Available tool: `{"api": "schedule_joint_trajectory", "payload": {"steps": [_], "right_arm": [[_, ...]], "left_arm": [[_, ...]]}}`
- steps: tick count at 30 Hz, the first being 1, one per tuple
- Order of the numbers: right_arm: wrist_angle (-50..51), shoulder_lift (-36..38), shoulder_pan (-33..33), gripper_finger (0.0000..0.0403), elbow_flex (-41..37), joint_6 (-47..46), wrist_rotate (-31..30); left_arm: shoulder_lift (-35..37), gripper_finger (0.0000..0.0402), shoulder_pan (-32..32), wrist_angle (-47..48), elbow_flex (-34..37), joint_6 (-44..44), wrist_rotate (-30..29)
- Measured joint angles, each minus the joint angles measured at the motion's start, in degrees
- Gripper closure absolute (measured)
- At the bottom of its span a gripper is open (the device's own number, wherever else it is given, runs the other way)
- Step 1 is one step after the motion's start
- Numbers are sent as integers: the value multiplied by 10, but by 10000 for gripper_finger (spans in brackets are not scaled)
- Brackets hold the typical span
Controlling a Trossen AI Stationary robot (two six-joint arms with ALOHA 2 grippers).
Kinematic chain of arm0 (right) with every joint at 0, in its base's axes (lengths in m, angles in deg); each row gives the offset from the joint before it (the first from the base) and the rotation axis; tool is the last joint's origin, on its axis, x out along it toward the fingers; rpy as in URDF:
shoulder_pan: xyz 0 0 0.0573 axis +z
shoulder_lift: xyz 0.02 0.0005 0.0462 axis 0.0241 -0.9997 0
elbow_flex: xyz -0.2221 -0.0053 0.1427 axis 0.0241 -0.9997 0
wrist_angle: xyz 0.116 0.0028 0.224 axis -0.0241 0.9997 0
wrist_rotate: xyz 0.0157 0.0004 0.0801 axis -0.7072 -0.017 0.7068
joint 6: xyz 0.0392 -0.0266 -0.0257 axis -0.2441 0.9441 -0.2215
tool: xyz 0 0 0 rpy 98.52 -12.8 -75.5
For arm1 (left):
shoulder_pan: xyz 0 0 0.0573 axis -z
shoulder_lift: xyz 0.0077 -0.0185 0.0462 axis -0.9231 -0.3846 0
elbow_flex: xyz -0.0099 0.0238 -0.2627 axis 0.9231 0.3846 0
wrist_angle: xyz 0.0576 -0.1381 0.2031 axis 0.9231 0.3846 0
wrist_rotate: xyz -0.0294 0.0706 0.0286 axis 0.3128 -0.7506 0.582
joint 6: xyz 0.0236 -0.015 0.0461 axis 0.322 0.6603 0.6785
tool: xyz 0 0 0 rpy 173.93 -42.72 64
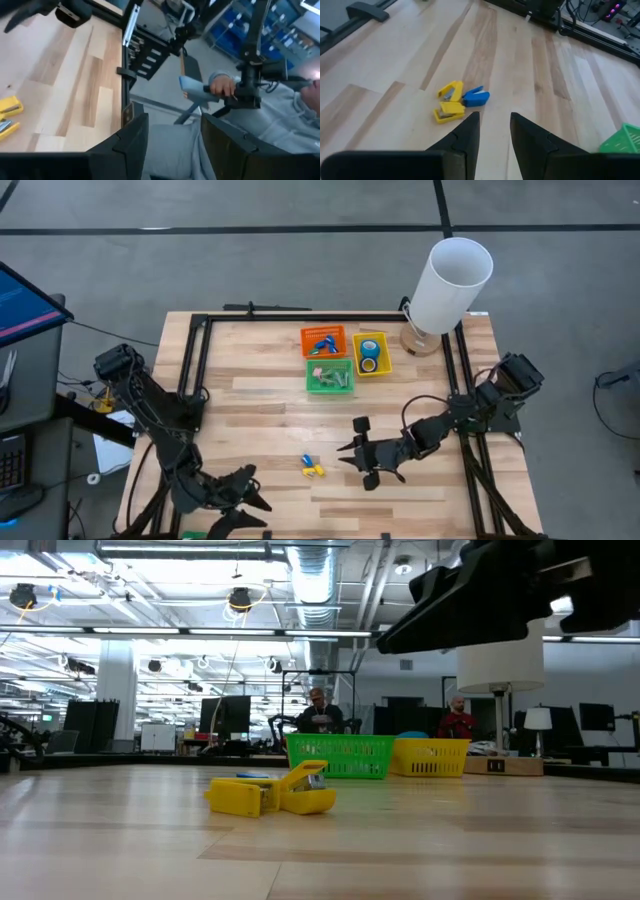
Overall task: Pick and place Stapler, Stapler remover, tape
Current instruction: Put the green stapler into the orange bin
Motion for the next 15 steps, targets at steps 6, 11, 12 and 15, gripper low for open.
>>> {"api": "schedule_joint_trajectory", "payload": {"steps": [6,11,12,15], "right_arm": [[0,0,6,302,0,-2,0],[0,0,6,302,0,-9,0],[0,0,6,302,0,-9,0],[0,0,6,302,0,-9,0]], "left_arm": [[0,229,3,166,-71,-69,37],[0,243,3,310,-102,-194,91],[0,249,3,324,-102,-213,102],[-6,269,3,353,-102,-247,139]]}}
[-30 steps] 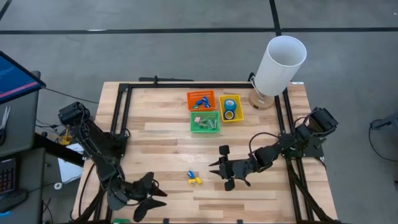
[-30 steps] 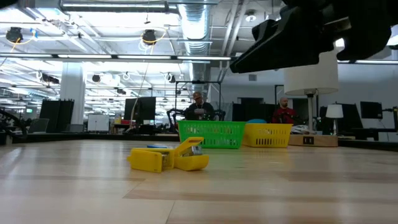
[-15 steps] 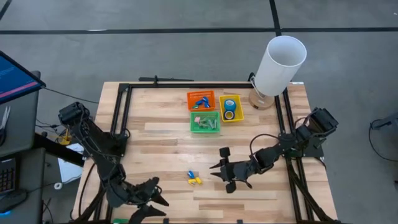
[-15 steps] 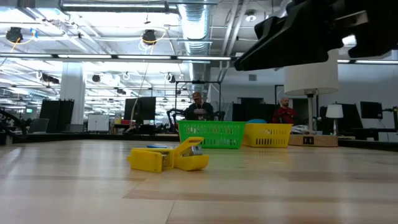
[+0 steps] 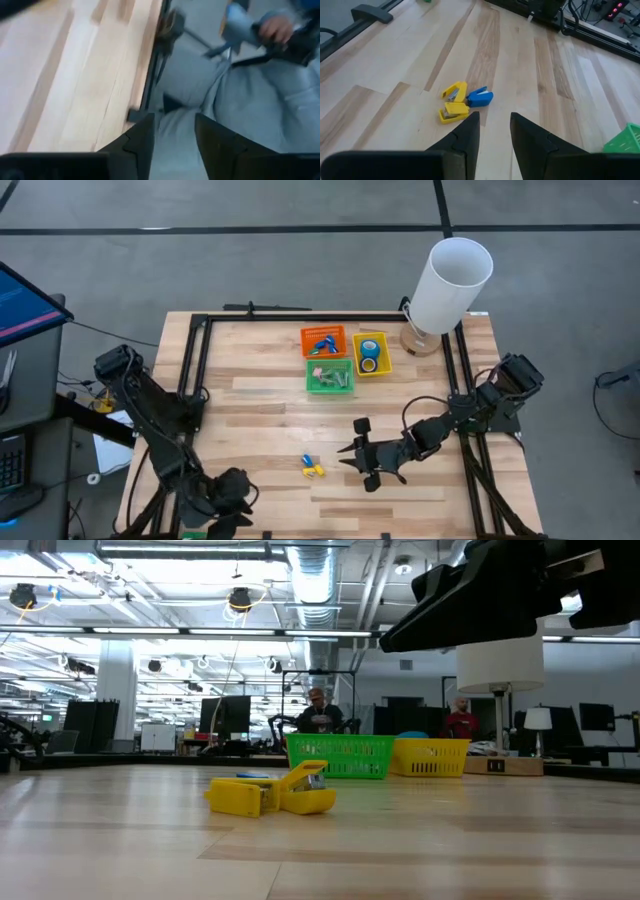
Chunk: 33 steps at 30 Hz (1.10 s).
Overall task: Pick and place Stapler, Stapler remover, tape
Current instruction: Put the green stapler into the orange bin
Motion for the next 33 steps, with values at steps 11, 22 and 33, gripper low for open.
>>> {"api": "schedule_joint_trajectory", "payload": {"steps": [11,22,33], "right_arm": [[2,0,0,302,0,-4,1],[2,0,0,302,0,-9,2],[2,0,-2,302,0,-8,2]], "left_arm": [[-68,300,-6,12,0,-93,128],[-82,300,-4,7,0,-113,142],[-82,259,-4,7,0,-113,114]]}}
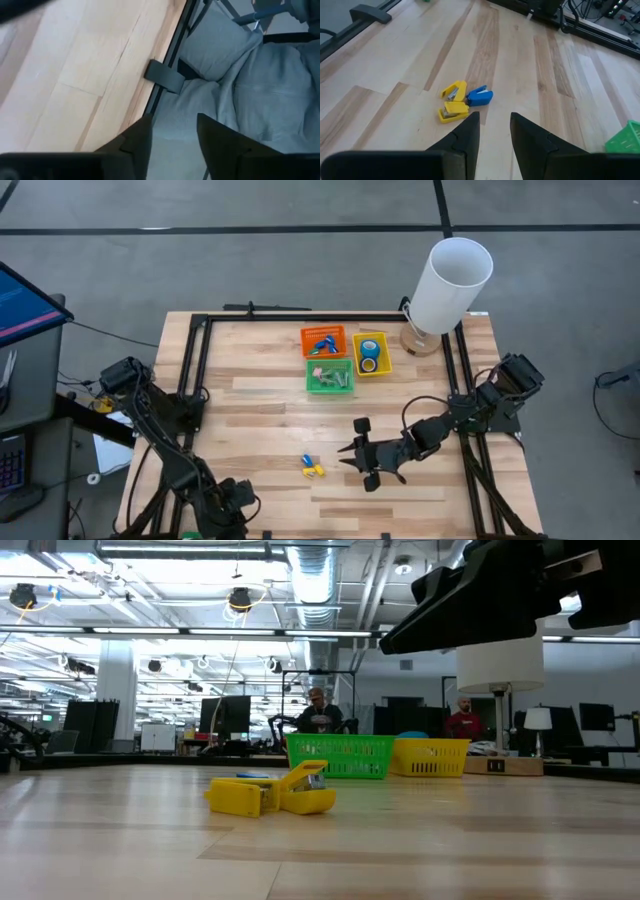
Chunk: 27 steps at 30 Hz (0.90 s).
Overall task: Pick and place Stapler, Stapler remover, tape
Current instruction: Put the green stapler into the orange bin
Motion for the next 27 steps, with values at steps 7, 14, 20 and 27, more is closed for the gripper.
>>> {"api": "schedule_joint_trajectory", "payload": {"steps": [7,14,20,27], "right_arm": [[0,0,-3,302,0,0,0],[0,0,-3,302,0,0,1],[0,0,-3,302,0,0,1],[0,0,-3,302,0,0,1]], "left_arm": [[0,187,3,-2,16,-5,2],[0,165,15,-4,46,-61,51],[0,164,16,-7,60,-136,57],[0,164,15,-8,60,-174,105]]}}
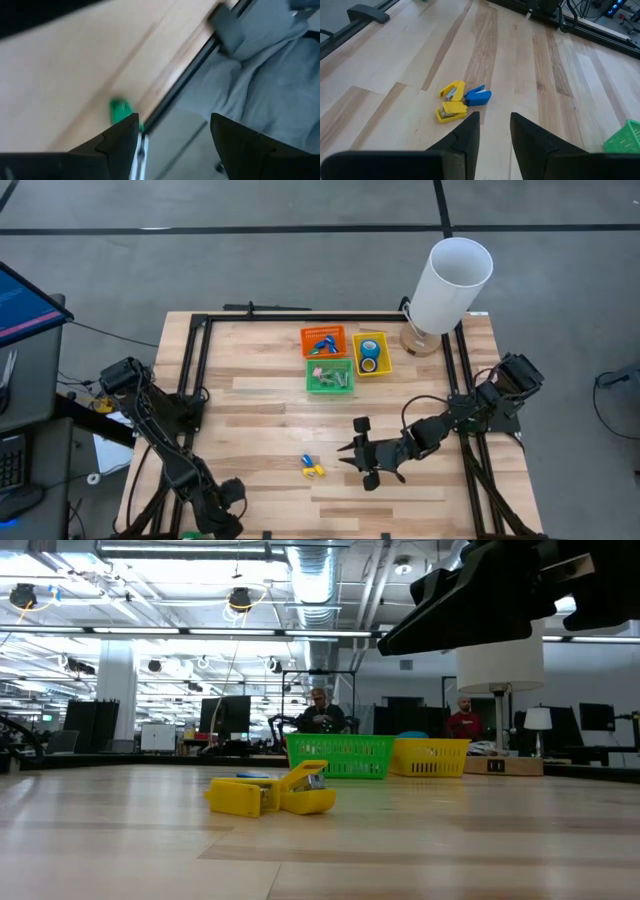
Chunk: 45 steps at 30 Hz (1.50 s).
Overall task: Pick and place Stapler, Stapler remover, tape
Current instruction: Put the green stapler into the orange bin
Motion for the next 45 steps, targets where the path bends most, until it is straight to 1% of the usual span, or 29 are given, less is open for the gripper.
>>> {"api": "schedule_joint_trajectory", "payload": {"steps": [3,6,9,12,18,25,28,33,37,40,45], "right_arm": [[0,0,0,302,0,0,0],[0,0,0,302,0,0,2],[0,0,0,302,0,0,12],[0,0,0,302,0,0,13],[0,0,0,302,0,0,13],[0,0,0,302,0,0,13],[0,0,0,302,0,0,13],[0,0,0,302,0,0,13],[0,0,0,302,0,0,13],[0,0,0,302,0,0,13],[0,0,0,302,0,0,13]], "left_arm": [[0,164,0,2,0,-42,49],[0,164,0,3,0,-71,76],[-3,164,0,6,1,-84,78],[-19,164,0,8,8,-98,83],[-63,164,-7,-7,8,-97,108],[-87,164,-8,-19,7,-96,111],[-96,164,-8,-23,6,-96,124],[-120,164,-9,-29,4,-96,168],[-125,165,-9,-30,4,-97,177],[-125,175,-8,-28,4,-99,177],[-126,205,-9,-22,5,-112,165]]}}
